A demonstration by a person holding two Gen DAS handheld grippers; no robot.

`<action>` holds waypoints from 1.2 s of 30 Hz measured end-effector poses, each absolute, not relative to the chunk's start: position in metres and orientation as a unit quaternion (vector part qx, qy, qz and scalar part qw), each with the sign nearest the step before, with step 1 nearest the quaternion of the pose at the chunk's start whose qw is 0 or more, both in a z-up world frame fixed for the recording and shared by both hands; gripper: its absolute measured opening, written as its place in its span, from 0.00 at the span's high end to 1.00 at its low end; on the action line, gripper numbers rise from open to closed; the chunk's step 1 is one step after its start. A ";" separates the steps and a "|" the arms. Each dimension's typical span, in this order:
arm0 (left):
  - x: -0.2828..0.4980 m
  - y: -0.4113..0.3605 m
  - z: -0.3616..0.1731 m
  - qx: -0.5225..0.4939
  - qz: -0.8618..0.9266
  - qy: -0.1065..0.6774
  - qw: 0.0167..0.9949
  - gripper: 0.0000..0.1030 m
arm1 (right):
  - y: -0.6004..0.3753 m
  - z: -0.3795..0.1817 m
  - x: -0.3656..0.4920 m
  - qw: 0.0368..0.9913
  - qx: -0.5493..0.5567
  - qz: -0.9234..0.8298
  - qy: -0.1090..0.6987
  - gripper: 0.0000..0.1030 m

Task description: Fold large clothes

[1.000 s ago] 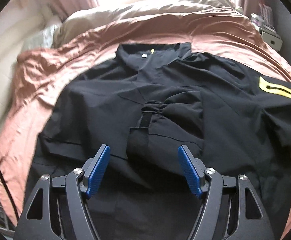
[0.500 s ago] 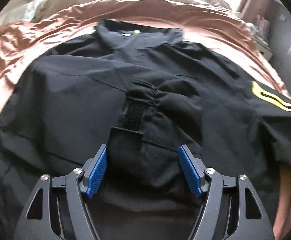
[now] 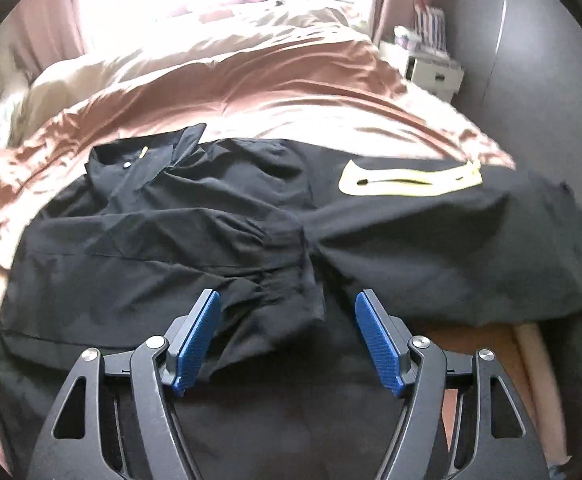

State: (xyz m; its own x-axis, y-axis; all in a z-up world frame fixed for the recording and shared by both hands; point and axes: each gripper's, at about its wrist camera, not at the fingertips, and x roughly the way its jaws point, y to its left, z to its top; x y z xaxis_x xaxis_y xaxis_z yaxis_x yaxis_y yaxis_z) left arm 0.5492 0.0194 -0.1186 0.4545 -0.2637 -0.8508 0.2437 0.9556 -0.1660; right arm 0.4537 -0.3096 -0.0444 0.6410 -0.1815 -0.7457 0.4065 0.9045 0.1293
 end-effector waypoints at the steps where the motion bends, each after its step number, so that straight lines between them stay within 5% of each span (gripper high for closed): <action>1: 0.551 0.019 -0.123 -0.009 -0.146 0.504 0.851 0.21 | -0.314 -0.051 0.447 0.892 0.159 -0.153 0.395 0.33; 7: 0.562 0.017 -0.145 0.007 -0.131 0.523 0.843 0.22 | -0.338 -0.097 0.436 0.866 0.261 -0.079 0.419 0.35; 11: 0.570 0.016 -0.158 0.017 -0.120 0.531 0.839 0.27 | -0.347 -0.116 0.454 0.854 0.302 -0.034 0.421 0.55; 18: 0.590 0.018 -0.184 0.024 -0.097 0.554 0.826 0.57 | -0.360 -0.136 0.500 0.855 0.301 -0.041 0.421 0.94; 26: 0.604 0.022 -0.186 0.016 -0.075 0.547 0.834 0.64 | -0.354 -0.144 0.501 0.858 0.312 -0.057 0.405 0.98; 36: 0.592 0.023 -0.157 -0.013 -0.066 0.527 0.847 0.58 | -0.361 -0.098 0.453 0.873 0.254 -0.053 0.412 0.92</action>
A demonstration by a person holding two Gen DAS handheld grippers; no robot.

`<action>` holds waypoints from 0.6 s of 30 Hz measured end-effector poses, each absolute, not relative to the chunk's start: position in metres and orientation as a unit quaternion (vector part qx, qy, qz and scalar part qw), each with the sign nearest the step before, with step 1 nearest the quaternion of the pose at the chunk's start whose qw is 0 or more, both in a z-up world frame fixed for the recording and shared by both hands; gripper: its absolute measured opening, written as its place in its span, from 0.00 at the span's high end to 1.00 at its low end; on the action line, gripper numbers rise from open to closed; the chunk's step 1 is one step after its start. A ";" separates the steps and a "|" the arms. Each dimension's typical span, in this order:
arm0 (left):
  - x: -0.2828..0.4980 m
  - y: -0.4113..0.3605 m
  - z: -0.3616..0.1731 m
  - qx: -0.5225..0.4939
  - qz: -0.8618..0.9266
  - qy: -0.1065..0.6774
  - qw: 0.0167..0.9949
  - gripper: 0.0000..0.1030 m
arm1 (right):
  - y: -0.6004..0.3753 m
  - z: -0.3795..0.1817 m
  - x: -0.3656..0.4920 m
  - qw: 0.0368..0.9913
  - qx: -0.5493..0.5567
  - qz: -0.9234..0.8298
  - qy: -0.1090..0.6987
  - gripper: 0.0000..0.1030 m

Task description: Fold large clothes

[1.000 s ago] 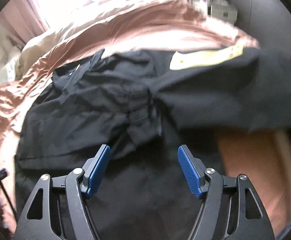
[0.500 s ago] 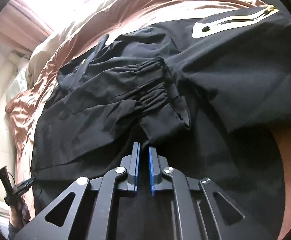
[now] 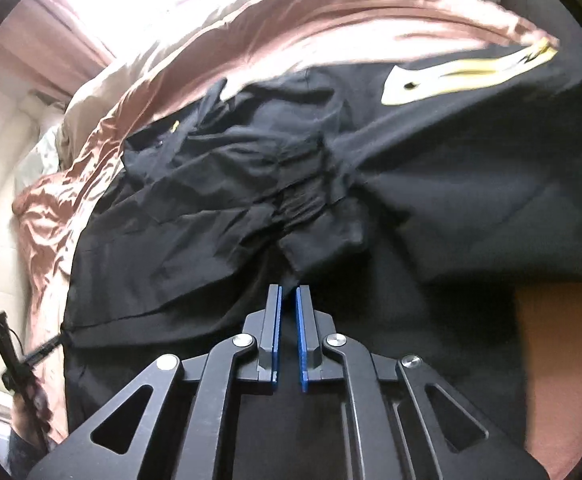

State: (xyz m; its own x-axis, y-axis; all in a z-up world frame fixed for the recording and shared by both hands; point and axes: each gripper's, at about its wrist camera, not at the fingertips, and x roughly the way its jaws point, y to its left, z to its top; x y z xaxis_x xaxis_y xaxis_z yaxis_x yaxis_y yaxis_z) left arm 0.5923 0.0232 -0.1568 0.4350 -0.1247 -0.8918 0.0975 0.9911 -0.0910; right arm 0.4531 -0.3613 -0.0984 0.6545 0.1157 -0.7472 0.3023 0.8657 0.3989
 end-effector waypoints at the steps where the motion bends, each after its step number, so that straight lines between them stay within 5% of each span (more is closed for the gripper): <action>1: 0.589 0.022 -0.152 -0.013 -0.068 0.524 0.849 0.55 | -0.367 -0.092 0.443 0.877 0.251 -0.059 0.406 0.87; 3: 0.583 0.017 -0.144 -0.012 -0.072 0.516 0.853 0.45 | -0.374 -0.083 0.426 0.882 0.254 -0.065 0.391 0.41; 4: 0.580 0.015 -0.139 -0.014 -0.075 0.513 0.855 0.43 | -0.379 -0.076 0.414 0.887 0.257 -0.070 0.378 0.32; 18: 0.558 -0.042 -0.097 -0.020 -0.112 0.487 0.866 0.33 | -0.468 -0.051 0.251 0.885 0.346 -0.165 0.266 0.30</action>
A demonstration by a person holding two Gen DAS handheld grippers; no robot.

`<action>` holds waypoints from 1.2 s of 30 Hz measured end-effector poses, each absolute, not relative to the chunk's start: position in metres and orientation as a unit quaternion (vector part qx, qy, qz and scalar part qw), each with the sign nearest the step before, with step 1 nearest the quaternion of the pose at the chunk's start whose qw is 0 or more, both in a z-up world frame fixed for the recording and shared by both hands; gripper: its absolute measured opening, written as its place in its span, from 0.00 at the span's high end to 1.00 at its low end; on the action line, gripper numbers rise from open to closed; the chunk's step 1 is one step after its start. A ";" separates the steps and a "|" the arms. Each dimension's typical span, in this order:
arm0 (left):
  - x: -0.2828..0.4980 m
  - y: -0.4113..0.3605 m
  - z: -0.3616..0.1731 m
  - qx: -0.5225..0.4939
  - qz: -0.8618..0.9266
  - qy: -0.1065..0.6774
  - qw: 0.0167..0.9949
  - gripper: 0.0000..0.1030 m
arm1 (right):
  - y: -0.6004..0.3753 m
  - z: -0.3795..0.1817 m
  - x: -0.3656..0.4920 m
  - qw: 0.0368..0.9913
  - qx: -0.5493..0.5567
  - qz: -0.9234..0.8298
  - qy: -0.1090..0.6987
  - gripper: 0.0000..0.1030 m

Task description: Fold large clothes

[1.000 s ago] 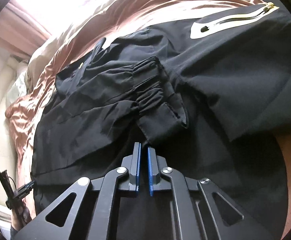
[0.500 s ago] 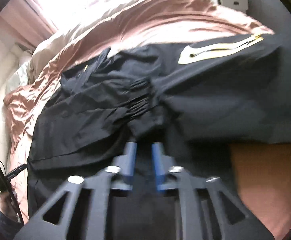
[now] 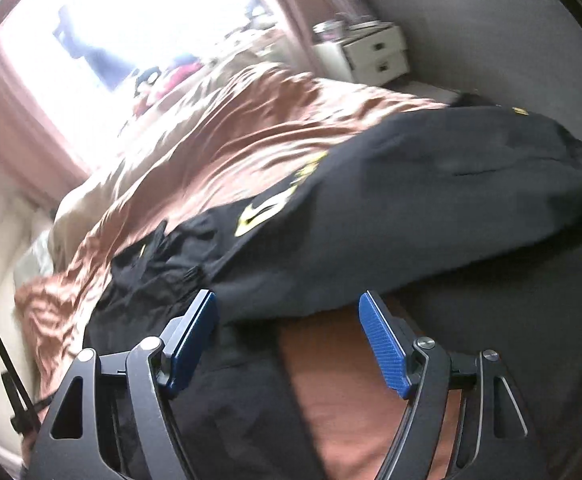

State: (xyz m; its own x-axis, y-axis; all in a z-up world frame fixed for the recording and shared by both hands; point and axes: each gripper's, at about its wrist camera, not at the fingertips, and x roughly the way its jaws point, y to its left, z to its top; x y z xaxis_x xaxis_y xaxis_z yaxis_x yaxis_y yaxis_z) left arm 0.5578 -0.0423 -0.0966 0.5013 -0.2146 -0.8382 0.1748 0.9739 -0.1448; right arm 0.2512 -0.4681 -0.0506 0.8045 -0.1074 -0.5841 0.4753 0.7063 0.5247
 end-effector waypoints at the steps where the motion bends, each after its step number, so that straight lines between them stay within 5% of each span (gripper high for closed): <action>1: 0.557 -0.048 -0.095 -0.019 -0.116 0.486 0.866 0.33 | -0.477 -0.054 0.238 0.881 0.357 -0.171 0.259 0.30; 19: 0.563 -0.146 -0.114 0.034 -0.166 0.497 0.851 0.33 | -0.525 -0.089 0.193 0.847 0.438 -0.208 0.217 0.33; 22: 0.567 -0.153 -0.118 0.041 -0.169 0.498 0.850 0.33 | -0.534 -0.093 0.198 0.834 0.455 -0.225 0.214 0.49; 24: 0.569 -0.155 -0.118 0.041 -0.169 0.498 0.850 0.33 | -0.536 -0.094 0.199 0.825 0.470 -0.234 0.209 0.75; 27: 0.569 -0.153 -0.116 0.042 -0.169 0.496 0.851 0.33 | -0.536 -0.086 0.197 0.823 0.486 -0.227 0.185 0.93; 36: 0.561 -0.132 -0.111 0.032 -0.159 0.493 0.855 0.33 | -0.497 -0.012 0.204 0.869 0.435 -0.192 0.136 0.99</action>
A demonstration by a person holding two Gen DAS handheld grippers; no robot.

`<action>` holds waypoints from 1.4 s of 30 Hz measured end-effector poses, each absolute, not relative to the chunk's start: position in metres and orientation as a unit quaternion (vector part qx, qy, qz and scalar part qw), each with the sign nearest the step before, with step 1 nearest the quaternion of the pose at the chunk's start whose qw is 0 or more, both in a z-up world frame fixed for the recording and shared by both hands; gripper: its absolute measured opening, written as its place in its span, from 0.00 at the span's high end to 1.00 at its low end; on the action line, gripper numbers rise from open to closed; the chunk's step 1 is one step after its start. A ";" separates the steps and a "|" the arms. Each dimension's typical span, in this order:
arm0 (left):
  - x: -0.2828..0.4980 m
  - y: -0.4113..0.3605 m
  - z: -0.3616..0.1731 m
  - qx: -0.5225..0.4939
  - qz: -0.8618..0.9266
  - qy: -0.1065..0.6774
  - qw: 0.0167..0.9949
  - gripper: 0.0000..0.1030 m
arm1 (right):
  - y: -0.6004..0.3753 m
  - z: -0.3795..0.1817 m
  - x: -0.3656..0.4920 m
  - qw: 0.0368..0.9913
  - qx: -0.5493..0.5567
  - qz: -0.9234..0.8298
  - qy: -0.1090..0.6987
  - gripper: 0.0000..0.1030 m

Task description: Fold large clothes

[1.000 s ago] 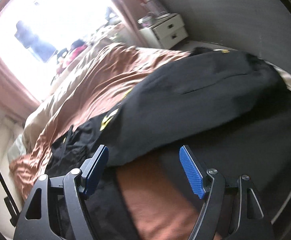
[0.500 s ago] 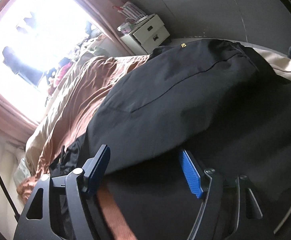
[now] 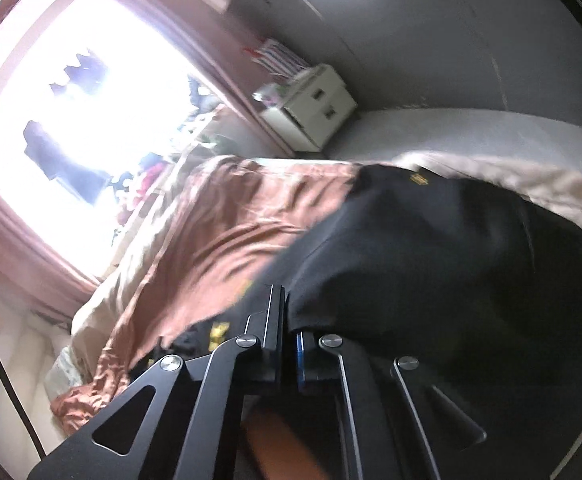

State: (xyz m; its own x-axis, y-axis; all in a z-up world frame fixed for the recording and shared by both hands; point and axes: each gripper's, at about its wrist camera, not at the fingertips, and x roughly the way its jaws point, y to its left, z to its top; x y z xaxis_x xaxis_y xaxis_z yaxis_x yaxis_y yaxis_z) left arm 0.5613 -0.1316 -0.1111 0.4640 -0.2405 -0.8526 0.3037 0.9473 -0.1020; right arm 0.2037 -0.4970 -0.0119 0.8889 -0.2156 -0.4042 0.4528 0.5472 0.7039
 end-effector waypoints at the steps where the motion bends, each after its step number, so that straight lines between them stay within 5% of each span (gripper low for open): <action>1: 0.560 -0.127 -0.111 0.029 -0.157 0.493 0.855 0.33 | -0.487 0.002 0.209 0.876 0.427 -0.182 0.132 0.99; 13: 0.546 -0.057 -0.096 0.001 -0.137 0.483 0.865 0.32 | -0.378 0.096 0.268 0.926 0.340 -0.093 0.135 0.99; 24: 0.530 0.042 -0.103 -0.043 -0.103 0.482 0.869 0.32 | -0.317 0.121 0.343 0.943 0.289 -0.012 0.165 0.99; 42: 0.496 0.179 -0.142 -0.092 -0.046 0.496 0.862 0.33 | -0.252 0.032 0.521 0.912 0.249 0.050 0.321 0.99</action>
State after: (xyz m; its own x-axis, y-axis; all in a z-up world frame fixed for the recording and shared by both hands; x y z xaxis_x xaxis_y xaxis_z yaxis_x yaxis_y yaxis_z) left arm 0.4962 0.1788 -0.1422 0.5046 -0.1710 -0.8462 -0.0113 0.9788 -0.2045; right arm 0.5211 -0.2520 0.0325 0.7886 0.2502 -0.5618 0.0693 0.8716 0.4854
